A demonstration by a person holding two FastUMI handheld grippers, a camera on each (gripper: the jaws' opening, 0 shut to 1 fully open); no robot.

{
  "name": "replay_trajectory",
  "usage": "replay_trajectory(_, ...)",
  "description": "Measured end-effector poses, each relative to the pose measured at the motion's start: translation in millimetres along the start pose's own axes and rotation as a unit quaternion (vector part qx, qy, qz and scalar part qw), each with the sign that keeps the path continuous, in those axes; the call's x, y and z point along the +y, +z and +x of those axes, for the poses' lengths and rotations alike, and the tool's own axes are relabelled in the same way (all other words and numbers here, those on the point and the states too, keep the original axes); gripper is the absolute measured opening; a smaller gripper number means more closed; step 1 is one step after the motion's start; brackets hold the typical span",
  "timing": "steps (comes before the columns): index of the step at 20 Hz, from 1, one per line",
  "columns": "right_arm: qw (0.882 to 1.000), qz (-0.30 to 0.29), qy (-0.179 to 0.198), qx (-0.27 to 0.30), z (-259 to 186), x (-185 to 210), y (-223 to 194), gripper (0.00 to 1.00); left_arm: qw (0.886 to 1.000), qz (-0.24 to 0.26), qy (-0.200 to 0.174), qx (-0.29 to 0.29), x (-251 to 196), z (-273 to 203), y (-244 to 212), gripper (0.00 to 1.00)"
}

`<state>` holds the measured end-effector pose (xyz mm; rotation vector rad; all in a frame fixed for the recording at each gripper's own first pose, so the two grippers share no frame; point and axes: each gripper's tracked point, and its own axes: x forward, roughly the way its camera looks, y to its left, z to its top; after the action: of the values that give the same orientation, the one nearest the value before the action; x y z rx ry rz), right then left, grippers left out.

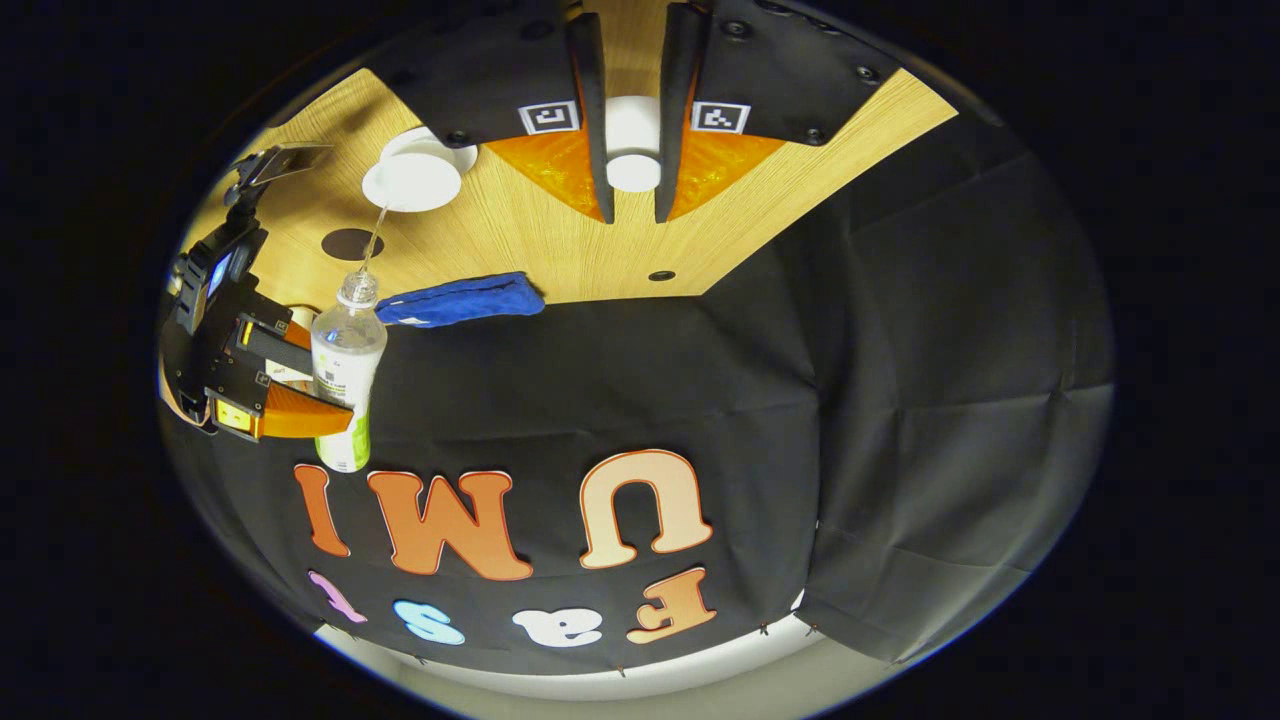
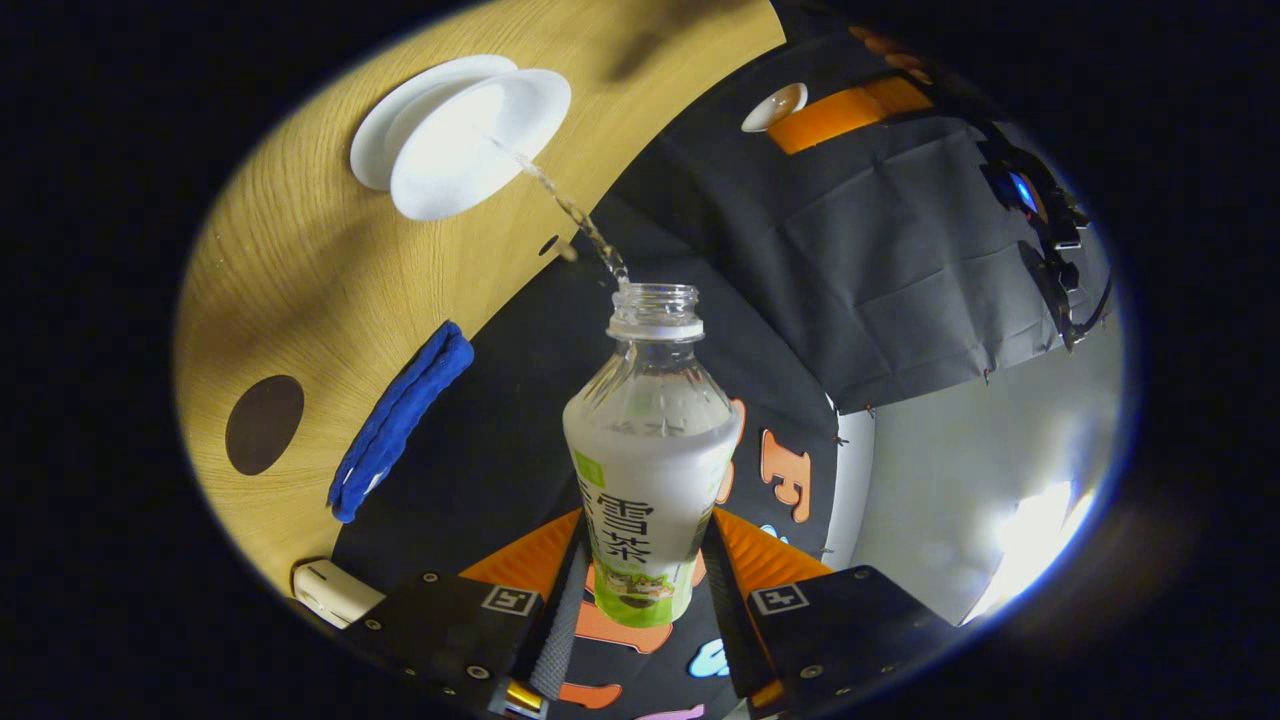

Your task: Open the teacup lid with one hand, grasp the water bottle and pour water into the teacup with the other hand; after pouring, place the water bottle on the coaster and then close the teacup lid.

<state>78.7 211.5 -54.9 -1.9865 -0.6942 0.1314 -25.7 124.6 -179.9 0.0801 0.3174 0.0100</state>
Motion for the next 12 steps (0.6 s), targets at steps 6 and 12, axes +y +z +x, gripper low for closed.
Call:
replay_trajectory(6, 0.998, 0.045, 0.033, -0.011, 1.8, 13.0, 4.8, 0.6, 1.0, 0.002, 0.013, 0.005, 1.5, -3.5, -4.7, 0.27)
replay_trajectory(12, 0.971, 0.203, 0.124, 0.003, -0.1, 61.2, 15.4, 0.63, 1.0, -0.004, 0.014, 0.009, -4.8, -2.3, -4.9, 0.24)
